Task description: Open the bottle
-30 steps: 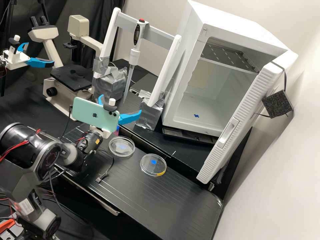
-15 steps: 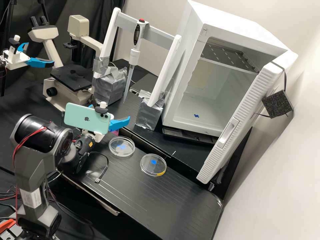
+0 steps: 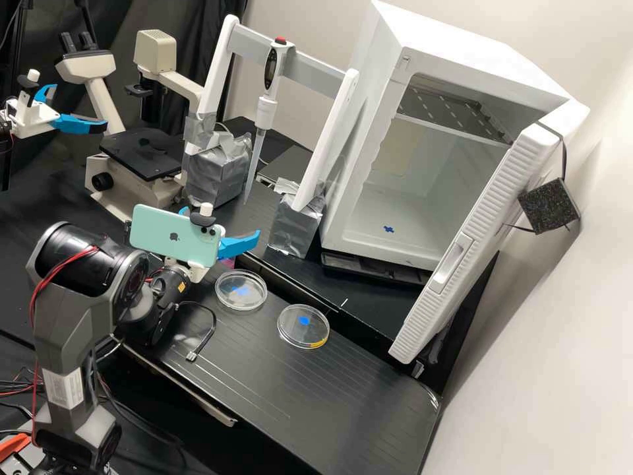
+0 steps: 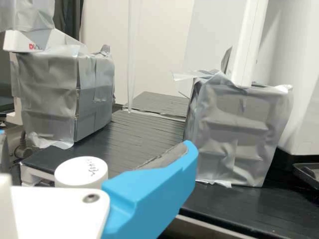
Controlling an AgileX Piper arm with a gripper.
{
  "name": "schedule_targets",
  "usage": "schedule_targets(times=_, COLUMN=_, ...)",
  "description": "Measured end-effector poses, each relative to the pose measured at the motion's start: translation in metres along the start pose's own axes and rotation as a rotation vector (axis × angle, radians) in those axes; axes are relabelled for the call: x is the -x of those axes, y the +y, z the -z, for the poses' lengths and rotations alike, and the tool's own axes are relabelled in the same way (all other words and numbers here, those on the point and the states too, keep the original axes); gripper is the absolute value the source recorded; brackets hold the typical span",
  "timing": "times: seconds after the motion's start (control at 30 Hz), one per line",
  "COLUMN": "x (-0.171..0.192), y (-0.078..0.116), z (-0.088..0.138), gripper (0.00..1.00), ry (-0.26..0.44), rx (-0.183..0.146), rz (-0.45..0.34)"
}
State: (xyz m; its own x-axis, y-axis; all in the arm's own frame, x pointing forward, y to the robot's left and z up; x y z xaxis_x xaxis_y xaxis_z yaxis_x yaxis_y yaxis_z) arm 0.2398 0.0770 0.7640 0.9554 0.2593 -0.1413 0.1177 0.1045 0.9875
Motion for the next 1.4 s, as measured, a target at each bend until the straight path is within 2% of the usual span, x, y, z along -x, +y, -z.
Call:
schedule_targets(times=1.23, x=0.0027, y=-0.0069, z=0.0073, gripper=0.0, ry=0.034, rx=0.001, rz=0.021)
schedule_targets(times=1.4, x=0.0027, y=-0.0062, z=0.0071, gripper=0.0, ry=0.032, rx=0.014, rz=0.013)
